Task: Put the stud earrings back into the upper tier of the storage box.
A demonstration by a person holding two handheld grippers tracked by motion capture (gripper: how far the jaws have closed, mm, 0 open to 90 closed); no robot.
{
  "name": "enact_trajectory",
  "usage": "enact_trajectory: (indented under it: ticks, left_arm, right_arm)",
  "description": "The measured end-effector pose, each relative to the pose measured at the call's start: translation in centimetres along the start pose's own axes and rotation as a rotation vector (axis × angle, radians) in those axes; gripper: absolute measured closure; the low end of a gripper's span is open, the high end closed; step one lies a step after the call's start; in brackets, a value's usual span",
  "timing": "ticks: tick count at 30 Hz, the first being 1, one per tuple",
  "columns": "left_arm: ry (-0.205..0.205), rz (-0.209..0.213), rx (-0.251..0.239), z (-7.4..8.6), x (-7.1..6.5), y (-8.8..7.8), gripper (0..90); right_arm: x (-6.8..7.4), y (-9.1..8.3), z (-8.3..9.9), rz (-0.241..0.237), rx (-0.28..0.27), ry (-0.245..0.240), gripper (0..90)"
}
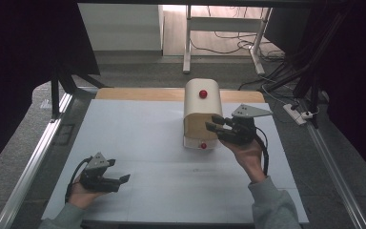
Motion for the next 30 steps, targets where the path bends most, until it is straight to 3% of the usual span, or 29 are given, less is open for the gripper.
enact_trajectory:
  ticks: [6, 18, 26, 30]
  left_arm:
    - [-0.006, 0.001, 0.004, 0.0, 0.0, 0.1, 14.7]
    - [-0.011, -0.001, 0.003, -0.1, -0.1, 0.1, 14.5]
    - [-0.013, -0.002, 0.004, -0.1, -0.1, 0.1, 14.4]
    - [-0.017, -0.002, 0.004, -0.1, -0.1, 0.1, 14.4]
  right_arm:
    - [1.1, -2.0, 1.4, 0.032, -0.03, -0.02, 46.4]
    - [2.3, -4.3, 5.3, 0.06, 0.018, -0.005, 41.5]
    - [2.7, -3.7, 7.9, 0.056, 0.105, 0.02, 39.0]
    - [3.1, -2.7, 9.7, 0.02, 0.158, 0.022, 37.7]
Point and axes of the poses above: each handheld gripper's, and its own axes: y roughly forward along the jaws, z roughly out of its underside, x roughly to its left, the point moved 1 cm from there along y, roughly forward along the jaws, and after that the axes turned 14 degrees about -z, right-handed, at the moved point
